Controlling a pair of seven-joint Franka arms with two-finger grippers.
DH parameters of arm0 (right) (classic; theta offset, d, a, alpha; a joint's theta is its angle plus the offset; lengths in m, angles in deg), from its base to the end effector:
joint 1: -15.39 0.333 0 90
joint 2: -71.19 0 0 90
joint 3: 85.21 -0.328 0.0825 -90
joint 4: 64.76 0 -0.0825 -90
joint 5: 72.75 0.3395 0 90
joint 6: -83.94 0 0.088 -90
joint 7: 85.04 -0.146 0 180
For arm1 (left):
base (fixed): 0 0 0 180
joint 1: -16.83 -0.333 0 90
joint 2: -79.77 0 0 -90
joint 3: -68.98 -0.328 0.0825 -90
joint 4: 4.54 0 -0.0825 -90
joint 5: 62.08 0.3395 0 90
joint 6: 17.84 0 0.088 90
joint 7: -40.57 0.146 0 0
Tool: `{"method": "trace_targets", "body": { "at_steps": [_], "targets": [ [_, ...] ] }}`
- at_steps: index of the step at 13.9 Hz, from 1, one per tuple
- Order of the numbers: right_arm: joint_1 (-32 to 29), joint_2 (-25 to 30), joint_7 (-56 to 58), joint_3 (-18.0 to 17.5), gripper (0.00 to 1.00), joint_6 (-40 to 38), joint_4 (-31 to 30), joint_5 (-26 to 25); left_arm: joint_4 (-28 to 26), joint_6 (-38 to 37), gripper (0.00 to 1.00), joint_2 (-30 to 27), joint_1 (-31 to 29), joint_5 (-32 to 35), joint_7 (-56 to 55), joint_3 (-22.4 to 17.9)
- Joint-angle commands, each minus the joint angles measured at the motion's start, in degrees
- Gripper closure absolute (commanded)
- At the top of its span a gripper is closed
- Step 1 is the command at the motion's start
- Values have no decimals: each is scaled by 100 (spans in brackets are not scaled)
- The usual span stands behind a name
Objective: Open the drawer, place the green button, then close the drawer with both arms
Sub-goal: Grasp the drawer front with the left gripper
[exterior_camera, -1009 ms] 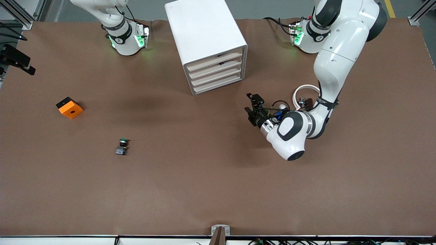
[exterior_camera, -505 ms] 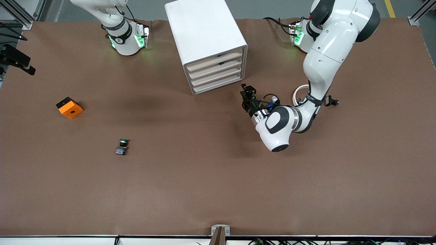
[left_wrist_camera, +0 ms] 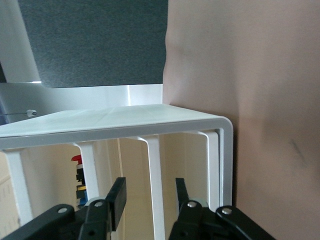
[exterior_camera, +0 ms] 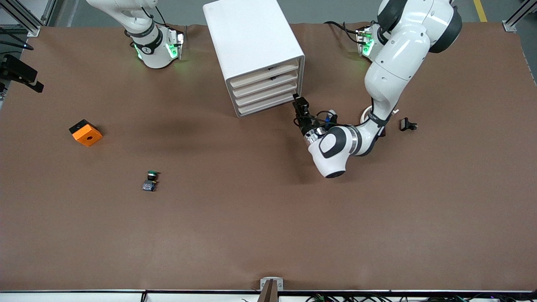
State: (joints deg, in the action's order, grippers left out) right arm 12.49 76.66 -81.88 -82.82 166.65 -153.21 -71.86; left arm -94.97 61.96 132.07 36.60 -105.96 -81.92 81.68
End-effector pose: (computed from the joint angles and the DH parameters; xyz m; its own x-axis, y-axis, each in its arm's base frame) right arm 0.4632 -0.0416 0.6443 0.9994 -0.0350 -0.0037 -0.0351 -0.9992 -0.0196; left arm 0.4025 -0.3719 0.1588 -0.3330 0.9427 -0.0194 0.1700 0.0398 -0.9846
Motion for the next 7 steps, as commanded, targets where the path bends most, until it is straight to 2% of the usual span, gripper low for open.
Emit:
{"method": "trace_targets", "body": {
  "at_steps": [1,4,7],
  "targets": [
    [-18,86,-70,8,0,69,-50,-28,-79,-52,53,26,150,-173,-135,13],
    [-44,-11,-44,25,0,52,56,-10,-272,-61,53,35,317,-191,-135,13],
    [9,-468,-18,8,0,78,205,-72,-439,-105,54,26,458,-183,-118,13]
  ]
}}
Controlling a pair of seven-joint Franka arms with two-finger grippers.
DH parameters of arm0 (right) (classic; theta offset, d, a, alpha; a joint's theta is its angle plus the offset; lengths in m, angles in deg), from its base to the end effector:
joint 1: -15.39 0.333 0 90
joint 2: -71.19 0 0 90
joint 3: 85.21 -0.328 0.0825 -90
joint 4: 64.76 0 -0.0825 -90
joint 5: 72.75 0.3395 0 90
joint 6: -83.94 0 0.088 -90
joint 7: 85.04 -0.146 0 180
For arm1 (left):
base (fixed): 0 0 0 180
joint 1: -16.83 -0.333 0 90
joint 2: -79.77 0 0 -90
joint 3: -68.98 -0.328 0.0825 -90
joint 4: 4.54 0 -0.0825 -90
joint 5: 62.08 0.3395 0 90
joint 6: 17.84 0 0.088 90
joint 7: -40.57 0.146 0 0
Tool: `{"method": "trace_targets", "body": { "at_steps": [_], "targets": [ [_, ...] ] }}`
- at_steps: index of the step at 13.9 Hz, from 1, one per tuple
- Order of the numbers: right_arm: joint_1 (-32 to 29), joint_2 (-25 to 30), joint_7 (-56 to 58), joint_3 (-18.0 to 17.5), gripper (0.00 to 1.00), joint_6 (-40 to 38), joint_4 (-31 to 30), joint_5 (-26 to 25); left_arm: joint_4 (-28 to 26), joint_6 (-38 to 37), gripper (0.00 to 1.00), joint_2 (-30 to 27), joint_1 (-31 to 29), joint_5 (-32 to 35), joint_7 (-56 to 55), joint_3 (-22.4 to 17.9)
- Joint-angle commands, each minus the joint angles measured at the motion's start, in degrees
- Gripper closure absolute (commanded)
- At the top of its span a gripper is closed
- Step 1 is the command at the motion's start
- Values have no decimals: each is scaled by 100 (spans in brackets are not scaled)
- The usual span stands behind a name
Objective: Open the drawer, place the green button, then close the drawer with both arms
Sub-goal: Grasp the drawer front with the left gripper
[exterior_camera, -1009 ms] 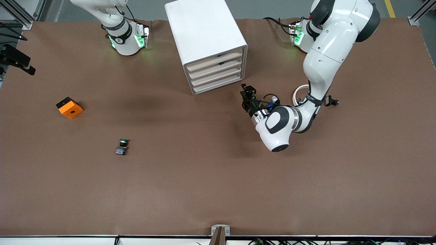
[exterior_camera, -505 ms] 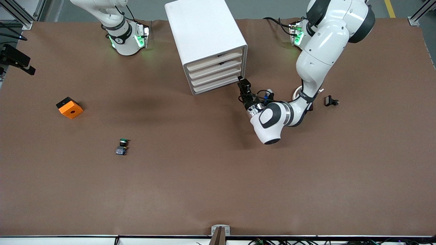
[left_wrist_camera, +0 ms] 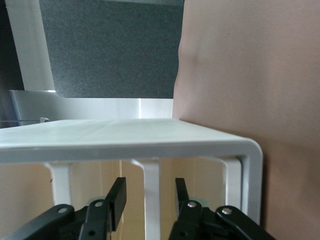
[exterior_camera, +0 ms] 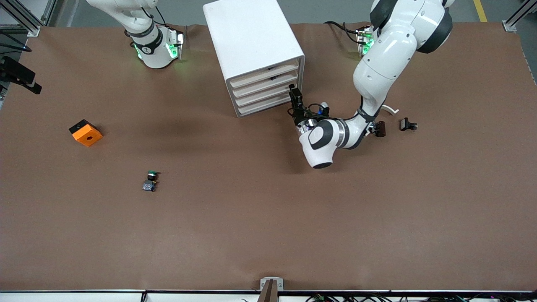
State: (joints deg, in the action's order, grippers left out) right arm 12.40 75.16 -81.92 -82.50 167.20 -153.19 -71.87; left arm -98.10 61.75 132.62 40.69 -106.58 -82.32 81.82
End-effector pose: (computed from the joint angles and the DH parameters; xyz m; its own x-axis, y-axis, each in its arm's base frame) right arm 0.4723 -0.0457 0.6330 0.9989 -0.0430 -0.0200 -0.0434 -0.9989 -0.0197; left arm 0.3555 -0.3929 0.1445 -0.2614 0.9648 0.0285 0.1084 0.0587 -0.9924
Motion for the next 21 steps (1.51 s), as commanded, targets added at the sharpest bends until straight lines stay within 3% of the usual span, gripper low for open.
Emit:
{"method": "trace_targets", "body": {
  "at_steps": [1,4,7,12,16,18,21],
  "targets": [
    [-8,-361,4,-24,0,32,221,-62,-144,-84,60,-29,67,-121,-77,0],
    [-26,-467,4,-24,0,181,230,-79,-153,-84,81,-20,146,-121,-68,0],
    [-44,-643,13,-24,0,339,230,-97,-136,-76,87,-29,146,-121,-42,0],
    [-254,-1196,13,-7,0,533,230,-71,-101,-75,88,-46,6,-121,-24,-9],
    [-273,-1214,-4,-7,0,515,221,-62,13,-75,86,-55,-284,-121,-15,-9],
    [-272,-1214,-101,-16,0,489,195,227,154,-75,86,-55,-459,-121,-24,-9],
    [-45,-1188,-1422,-59,0,436,168,307,251,-75,84,-64,-749,-147,37,8]
  ]
}}
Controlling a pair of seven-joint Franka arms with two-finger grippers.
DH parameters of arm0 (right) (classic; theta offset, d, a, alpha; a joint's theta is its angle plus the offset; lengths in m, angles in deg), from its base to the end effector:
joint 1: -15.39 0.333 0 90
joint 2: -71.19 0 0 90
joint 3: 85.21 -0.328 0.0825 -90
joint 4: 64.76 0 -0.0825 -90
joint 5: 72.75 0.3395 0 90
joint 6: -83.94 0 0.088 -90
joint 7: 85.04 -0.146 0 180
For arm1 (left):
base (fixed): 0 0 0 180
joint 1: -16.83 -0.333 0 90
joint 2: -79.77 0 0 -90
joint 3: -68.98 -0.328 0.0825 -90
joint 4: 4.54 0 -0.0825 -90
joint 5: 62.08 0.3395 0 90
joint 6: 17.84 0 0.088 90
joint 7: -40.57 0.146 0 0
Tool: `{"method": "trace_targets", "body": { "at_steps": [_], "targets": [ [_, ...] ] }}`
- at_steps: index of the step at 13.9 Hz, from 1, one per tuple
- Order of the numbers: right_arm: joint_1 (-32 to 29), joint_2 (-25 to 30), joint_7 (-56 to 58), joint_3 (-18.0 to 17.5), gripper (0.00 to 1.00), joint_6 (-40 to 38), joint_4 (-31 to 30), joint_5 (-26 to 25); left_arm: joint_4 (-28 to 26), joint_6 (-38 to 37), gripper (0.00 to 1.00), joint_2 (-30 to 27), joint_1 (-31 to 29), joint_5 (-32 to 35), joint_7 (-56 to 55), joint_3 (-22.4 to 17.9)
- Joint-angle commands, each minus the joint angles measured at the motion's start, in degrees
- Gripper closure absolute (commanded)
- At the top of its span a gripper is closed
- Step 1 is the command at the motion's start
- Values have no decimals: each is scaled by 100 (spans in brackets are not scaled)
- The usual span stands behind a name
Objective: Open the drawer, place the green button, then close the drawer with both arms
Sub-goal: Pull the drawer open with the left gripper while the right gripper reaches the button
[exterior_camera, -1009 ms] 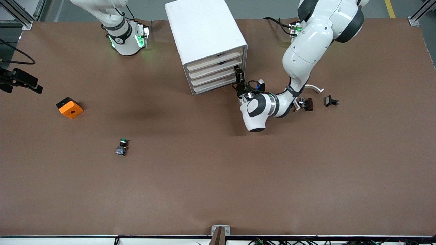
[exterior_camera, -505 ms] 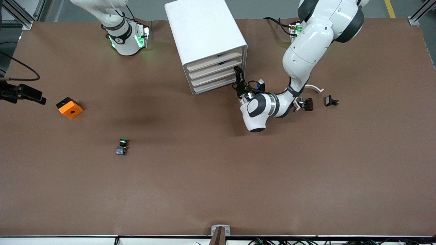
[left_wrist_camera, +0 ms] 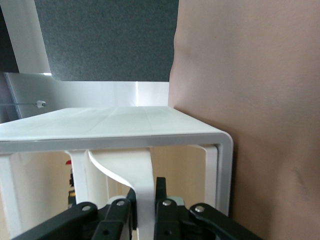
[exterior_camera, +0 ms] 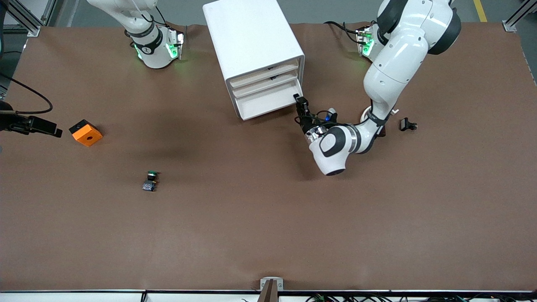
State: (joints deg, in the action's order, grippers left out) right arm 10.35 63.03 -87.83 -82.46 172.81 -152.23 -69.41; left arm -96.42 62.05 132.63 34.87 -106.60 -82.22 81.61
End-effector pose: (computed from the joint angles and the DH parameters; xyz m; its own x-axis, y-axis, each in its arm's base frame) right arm 0.5407 -0.0636 0.5397 0.9760 -0.1817 -0.1199 -0.1883 -0.9811 -0.0454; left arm 0.4047 -0.3571 0.1491 -0.3679 0.9298 0.0075 0.1325 0.0604 -0.9893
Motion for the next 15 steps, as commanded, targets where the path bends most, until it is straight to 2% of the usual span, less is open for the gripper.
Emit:
{"method": "trace_targets", "body": {
  "at_steps": [1,5,9,10,11,12,14,15],
  "targets": [
    [353,43,-1280,-63,0,-151,72,61,100,-105,82,-65,-291,-301,62,29],
    [995,51,-2636,-55,0,-151,72,61,284,-105,82,-30,-582,-540,80,20],
    [1155,51,-2876,-55,0,32,-25,43,312,-105,80,-21,-661,-575,80,20],
    [1172,43,-2858,-55,0,251,-112,43,303,-105,51,-21,-661,-575,80,12],
    [1216,34,-2841,-55,0,610,-322,43,303,-105,9,-21,-653,-575,80,12],
    [1320,34,-2797,-55,0,1074,-611,8,303,-105,0,-21,-653,-575,80,12],
    [1444,-175,-2491,-55,0,1980,-1017,-36,320,-96,0,-30,-644,-506,97,3],
    [1444,-386,-2158,-55,0,2193,-1036,-88,320,-96,0,-39,-644,-479,97,3]
  ]
}}
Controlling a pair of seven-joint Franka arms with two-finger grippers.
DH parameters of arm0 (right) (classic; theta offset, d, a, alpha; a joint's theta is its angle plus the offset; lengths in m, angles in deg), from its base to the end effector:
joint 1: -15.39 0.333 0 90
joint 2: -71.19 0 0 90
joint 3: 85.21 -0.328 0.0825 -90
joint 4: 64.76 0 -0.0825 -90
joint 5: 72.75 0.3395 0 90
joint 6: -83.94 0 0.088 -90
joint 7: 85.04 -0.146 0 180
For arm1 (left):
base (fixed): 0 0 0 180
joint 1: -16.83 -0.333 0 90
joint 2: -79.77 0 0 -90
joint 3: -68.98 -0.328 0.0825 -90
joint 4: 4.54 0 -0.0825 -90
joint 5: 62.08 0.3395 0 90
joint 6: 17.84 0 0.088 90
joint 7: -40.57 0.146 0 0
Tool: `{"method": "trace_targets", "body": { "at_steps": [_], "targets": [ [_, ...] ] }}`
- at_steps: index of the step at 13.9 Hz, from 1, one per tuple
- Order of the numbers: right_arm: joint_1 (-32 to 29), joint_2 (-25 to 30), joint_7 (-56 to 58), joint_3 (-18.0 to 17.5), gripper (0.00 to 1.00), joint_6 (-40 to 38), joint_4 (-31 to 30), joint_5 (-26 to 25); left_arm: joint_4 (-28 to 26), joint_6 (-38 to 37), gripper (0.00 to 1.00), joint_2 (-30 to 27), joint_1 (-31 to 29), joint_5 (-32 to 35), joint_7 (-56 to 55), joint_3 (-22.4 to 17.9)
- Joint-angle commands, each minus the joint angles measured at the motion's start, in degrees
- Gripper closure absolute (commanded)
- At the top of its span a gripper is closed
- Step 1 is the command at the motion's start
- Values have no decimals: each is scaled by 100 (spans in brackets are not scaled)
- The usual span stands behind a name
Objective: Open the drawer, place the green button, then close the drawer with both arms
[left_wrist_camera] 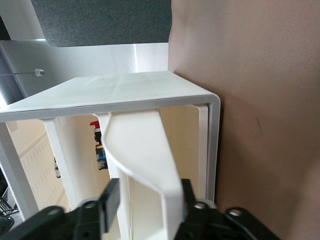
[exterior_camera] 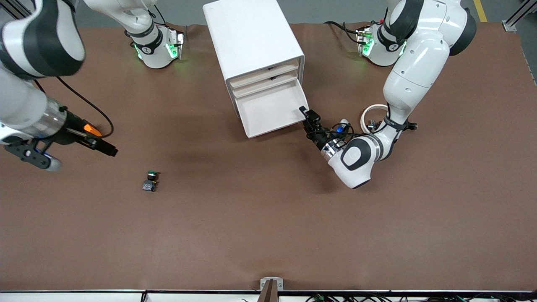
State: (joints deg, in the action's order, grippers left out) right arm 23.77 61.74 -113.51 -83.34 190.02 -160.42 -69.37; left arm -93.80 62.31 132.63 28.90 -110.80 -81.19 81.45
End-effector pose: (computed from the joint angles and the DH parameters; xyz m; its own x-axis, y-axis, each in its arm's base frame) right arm 0.5704 0.0731 0.4899 0.9216 -0.3879 -0.0100 -0.3879 -0.9202 -0.0533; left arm 0.4599 -0.3244 0.1645 -0.5200 0.8517 -0.0643 0.1527 0.0186 -0.9881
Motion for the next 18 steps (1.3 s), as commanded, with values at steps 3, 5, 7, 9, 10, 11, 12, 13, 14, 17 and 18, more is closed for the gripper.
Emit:
{"method": "trace_targets", "body": {
  "at_steps": [3,5,7,9,10,11,12,13,14,17,18],
  "targets": [
    [-63,-775,1271,42,0,808,-216,-233,171,-70,0,-109,-72,177,56,10],
    [-327,-1083,1834,42,0,1010,-225,-225,452,8,0,-135,-72,405,284,-7],
    [-494,-1443,2100,42,0,1527,-416,-198,628,175,0,-258,-90,747,730,19],
    [-425,-1576,2100,42,0,2493,-908,-198,769,220,0,-302,-64,1081,1371,10],
    [-416,-1733,2100,34,0,2697,-954,-198,770,324,0,-346,-81,1274,1810,28],
    [-372,-1848,2100,34,0,2838,-963,-198,770,473,0,-425,-90,1433,2249,19],
    [-267,-1980,2100,34,0,2996,-980,-198,770,658,0,-434,-99,1617,2680,10],
    [-162,-2059,2100,34,0,3163,-1033,-198,770,947,0,-435,-107,1811,3067,2],
    [-135,-2104,2100,34,0,3434,-1181,-198,770,1228,0,-478,-116,2021,3445,1],
    [-134,-2349,2292,34,0,3955,-1368,-198,717,1818,0,-636,-116,2418,4729,-7],
    [-187,-2403,2468,34,0,4034,-1367,-198,708,1924,0,-680,-134,2558,5011,-7]
  ]
}}
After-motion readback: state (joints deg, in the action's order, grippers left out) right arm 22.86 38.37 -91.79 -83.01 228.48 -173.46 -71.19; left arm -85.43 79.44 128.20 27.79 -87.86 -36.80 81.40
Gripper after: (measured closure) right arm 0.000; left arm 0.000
